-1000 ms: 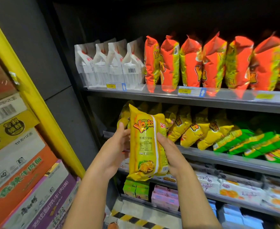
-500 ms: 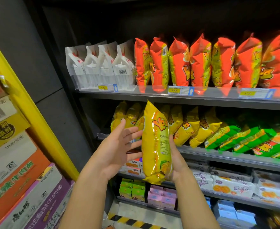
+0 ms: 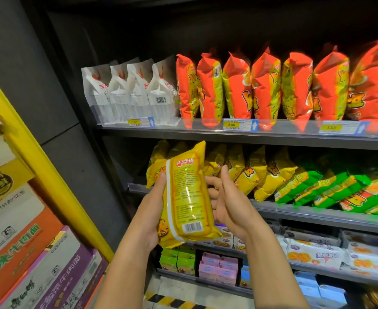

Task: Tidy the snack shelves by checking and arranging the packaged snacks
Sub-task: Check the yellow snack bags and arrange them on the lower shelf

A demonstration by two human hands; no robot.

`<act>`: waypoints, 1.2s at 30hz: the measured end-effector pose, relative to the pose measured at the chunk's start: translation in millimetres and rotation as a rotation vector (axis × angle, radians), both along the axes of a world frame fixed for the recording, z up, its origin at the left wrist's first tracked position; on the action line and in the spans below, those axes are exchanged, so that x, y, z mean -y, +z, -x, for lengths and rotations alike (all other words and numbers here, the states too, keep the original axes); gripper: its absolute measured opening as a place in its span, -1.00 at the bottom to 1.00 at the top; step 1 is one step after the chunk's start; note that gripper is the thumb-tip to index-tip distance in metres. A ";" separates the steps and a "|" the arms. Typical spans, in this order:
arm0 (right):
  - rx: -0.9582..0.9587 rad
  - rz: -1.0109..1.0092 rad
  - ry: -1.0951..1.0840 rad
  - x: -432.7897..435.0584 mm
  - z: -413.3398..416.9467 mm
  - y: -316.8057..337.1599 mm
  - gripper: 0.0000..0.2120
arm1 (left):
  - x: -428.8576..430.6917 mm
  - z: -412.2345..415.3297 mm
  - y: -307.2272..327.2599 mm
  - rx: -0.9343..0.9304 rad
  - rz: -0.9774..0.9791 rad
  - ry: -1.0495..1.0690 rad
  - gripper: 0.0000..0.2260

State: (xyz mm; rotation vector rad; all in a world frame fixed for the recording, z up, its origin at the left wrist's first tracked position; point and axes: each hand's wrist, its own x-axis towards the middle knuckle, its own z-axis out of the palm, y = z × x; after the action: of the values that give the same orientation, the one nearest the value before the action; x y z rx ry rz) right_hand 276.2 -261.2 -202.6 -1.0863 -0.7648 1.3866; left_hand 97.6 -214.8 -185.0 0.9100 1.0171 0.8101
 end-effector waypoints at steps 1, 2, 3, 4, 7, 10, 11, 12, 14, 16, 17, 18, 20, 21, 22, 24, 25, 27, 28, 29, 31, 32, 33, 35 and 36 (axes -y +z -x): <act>-0.003 -0.011 -0.004 0.4 -1.0 0.5 -0.24 | 0.1 1.5 -1.2 0.033 0.021 0.008 -0.44; -0.001 -0.018 -0.006 0.2 -2.2 0.4 -0.24 | -0.2 2.7 -1.8 0.066 0.038 0.006 -0.42; -0.002 -0.026 -0.009 1.0 -2.6 1.9 -0.24 | -0.6 3.0 -2.0 0.091 0.055 0.004 -0.40; 0.000 -0.035 -0.005 1.6 -3.4 2.3 -0.23 | -1.7 3.5 -3.0 0.110 0.060 0.000 -0.39; 0.039 -0.031 -0.003 1.7 -4.3 4.0 -0.22 | -2.2 3.5 -3.0 0.070 0.013 0.005 -0.43; 0.133 -0.022 0.033 1.8 -6.1 4.4 -0.24 | -0.7 -0.5 0.4 -0.030 -0.070 0.023 -0.48; 0.175 -0.033 0.061 3.4 -6.0 5.4 -0.27 | 0.1 -1.9 1.6 -0.060 -0.102 0.024 -0.46; 0.218 -0.051 0.088 5.0 -5.6 6.0 -0.32 | 1.9 -3.9 3.3 -0.086 -0.137 0.031 -0.43; 0.280 -0.095 0.125 8.4 -5.3 6.6 -0.46 | 2.8 -6.9 2.6 -0.153 -0.225 0.042 -0.33; 0.280 -0.124 0.102 9.4 -7.3 3.0 -0.51 | 4.7 -9.2 3.1 -0.215 -0.320 0.039 -0.34; 0.268 -0.137 0.083 10.1 -9.6 0.2 -0.51 | 5.3 -9.2 3.3 -0.226 -0.356 0.017 -0.37; 0.250 -0.153 0.064 10.8 -12.4 -2.9 -0.52 | 6.7 -9.3 4.5 -0.222 -0.396 -0.022 -0.42; 0.212 -0.196 0.037 13.4 -17.9 -7.3 -0.51 | 10.4 -7.7 7.1 -0.193 -0.474 -0.122 -0.54; 0.203 -0.215 0.024 15.5 -21.2 -8.6 -0.49 | 12.3 -5.5 8.8 -0.176 -0.508 -0.174 -0.54; 0.202 -0.232 0.011 17.0 -24.6 -10.3 -0.48 | 13.9 -2.6 10.0 -0.159 -0.541 -0.223 -0.52; 0.219 -0.259 0.004 19.5 -30.3 -11.1 -0.47 | 14.7 5.4 9.2 -0.138 -0.595 -0.327 -0.45; 0.232 -0.267 0.005 20.2 -32.5 -11.7 -0.47 | 14.8 9.2 8.2 -0.131 -0.608 -0.375 -0.41; 0.252 -0.270 -0.004 21.0 -35.9 -13.5 -0.46 | 14.0 14.6 6.8 -0.130 -0.609 -0.421 -0.37; 0.251 -0.272 -0.009 21.7 -36.4 -13.5 -0.45 | 14.3 15.7 7.0 -0.135 -0.608 -0.423 -0.36; 0.246 -0.274 -0.011 22.7 -36.9 -13.1 -0.45 | 14.9 15.7 7.6 -0.142 -0.609 -0.416 -0.37; 0.226 -0.272 0.007 24.2 -37.1 -12.6 -0.44 | 15.6 14.0 8.7 -0.157 -0.615 -0.373 -0.40; 0.215 -0.264 0.019 24.4 -37.2 -12.2 -0.43 | 15.4 12.9 9.4 -0.166 -0.615 -0.344 -0.41; 0.206 -0.255 0.029 24.2 -37.1 -12.2 -0.42 | 15.2 12.0 10.3 -0.175 -0.612 -0.318 -0.44; 0.179 -0.225 0.036 23.2 -34.1 -12.4 -0.38 | 15.7 10.1 11.8 -0.176 -0.584 -0.281 -0.49; 0.162 -0.209 0.033 22.2 -32.2 -12.4 -0.37 | 16.5 8.6 12.6 -0.170 -0.555 -0.263 -0.52</act>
State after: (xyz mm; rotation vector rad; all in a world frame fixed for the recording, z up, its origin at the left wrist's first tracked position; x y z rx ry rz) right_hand 308.3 -283.4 -215.0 -1.0330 -1.0253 1.2259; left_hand 89.0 -231.3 -172.4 1.5749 0.8012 0.8125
